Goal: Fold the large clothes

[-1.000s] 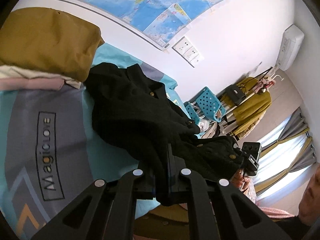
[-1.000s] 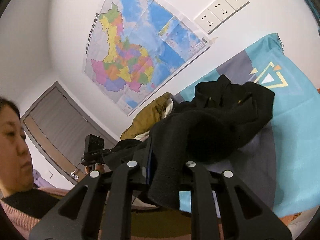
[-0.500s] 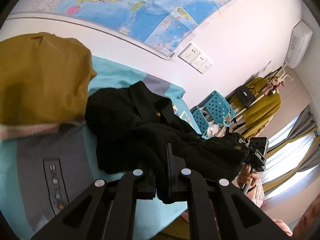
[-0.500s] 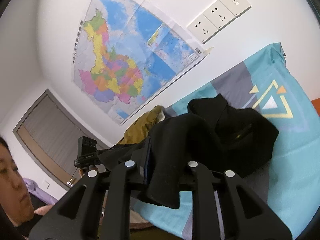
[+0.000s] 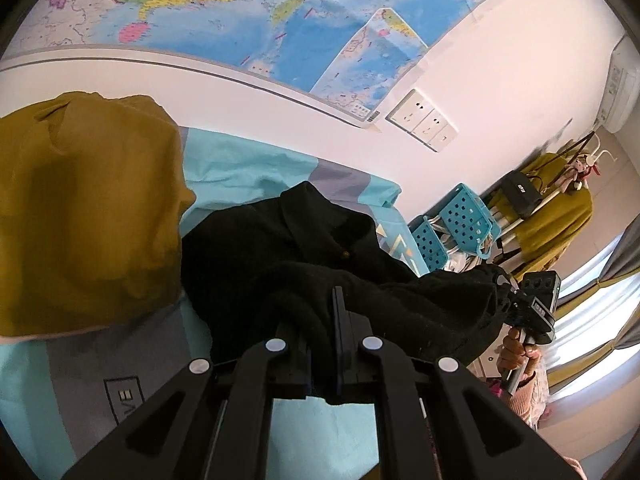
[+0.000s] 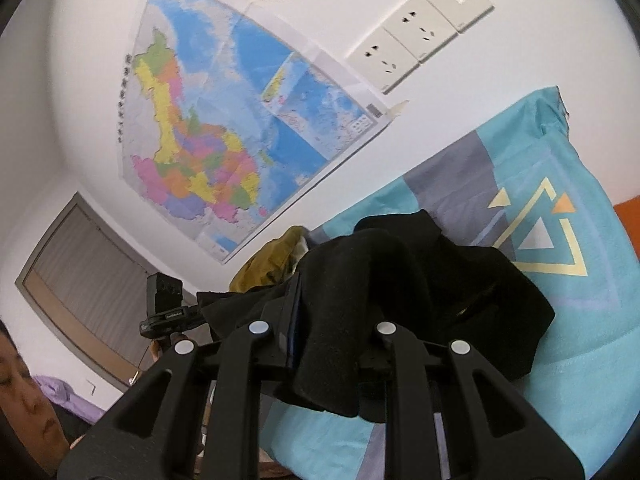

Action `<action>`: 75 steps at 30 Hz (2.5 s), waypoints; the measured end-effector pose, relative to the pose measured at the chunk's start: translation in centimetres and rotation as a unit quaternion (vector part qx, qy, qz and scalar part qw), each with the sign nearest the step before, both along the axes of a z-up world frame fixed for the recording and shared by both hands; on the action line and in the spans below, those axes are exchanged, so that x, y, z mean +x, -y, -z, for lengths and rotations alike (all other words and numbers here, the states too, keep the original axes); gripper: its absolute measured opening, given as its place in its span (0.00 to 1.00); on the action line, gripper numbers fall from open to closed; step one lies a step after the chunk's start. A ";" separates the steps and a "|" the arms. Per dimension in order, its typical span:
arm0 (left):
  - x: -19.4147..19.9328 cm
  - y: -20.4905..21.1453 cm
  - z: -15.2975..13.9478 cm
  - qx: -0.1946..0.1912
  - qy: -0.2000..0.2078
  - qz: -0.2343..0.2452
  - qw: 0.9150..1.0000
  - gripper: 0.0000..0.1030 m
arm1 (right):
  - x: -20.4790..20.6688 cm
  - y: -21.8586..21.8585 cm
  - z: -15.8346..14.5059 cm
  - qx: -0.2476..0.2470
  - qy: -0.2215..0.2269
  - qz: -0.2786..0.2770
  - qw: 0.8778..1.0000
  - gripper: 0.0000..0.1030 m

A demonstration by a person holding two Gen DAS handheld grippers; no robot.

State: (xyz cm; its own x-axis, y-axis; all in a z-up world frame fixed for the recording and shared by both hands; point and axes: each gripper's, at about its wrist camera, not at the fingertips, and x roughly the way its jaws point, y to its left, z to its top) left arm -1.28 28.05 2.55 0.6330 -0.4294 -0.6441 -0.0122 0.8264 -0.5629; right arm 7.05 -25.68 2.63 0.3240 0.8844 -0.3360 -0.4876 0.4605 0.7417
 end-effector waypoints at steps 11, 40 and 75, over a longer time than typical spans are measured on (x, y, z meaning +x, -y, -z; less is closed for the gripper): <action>3.6 -1.1 0.9 0.003 -0.031 -0.007 0.999 0.06 | 3.4 -1.0 1.3 -0.016 -0.032 0.014 0.999 0.19; 14.8 -4.5 9.2 -0.022 -0.169 -0.050 0.984 0.08 | 10.3 -2.9 4.7 -0.041 -0.073 0.055 0.995 0.66; 9.7 3.9 9.5 0.126 -0.081 0.028 0.988 0.56 | 6.8 -8.1 6.6 -0.273 0.098 0.054 0.955 0.42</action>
